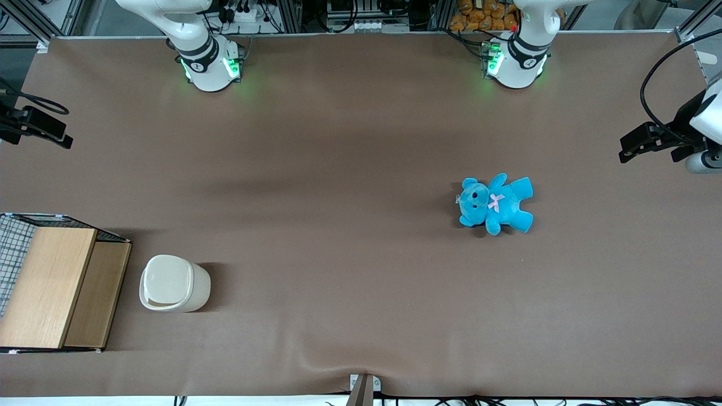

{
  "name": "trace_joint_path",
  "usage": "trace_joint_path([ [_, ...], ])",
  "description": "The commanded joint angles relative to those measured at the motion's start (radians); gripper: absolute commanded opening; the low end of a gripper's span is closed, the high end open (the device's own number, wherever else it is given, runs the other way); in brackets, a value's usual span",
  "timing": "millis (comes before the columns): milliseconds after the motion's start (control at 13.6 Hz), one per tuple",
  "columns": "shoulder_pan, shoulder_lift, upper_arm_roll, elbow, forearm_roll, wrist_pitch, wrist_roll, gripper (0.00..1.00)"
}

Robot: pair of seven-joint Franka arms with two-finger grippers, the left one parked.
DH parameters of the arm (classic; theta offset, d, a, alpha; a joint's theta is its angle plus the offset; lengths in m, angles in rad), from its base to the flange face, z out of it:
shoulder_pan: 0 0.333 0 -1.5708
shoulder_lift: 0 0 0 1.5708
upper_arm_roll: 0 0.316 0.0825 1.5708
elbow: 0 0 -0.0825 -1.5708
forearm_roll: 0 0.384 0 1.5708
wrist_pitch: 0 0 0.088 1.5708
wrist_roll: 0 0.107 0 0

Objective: Open trash can with right arm

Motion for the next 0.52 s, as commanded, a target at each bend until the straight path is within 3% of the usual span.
trace_joint_path([
  [0,0.006,-0.001,-0.004,0.005,-0.003,-0.003,-0.009,1.00],
  [442,0.007,0.016,-0.004,0.006,-0.001,-0.006,-0.007,1.00],
])
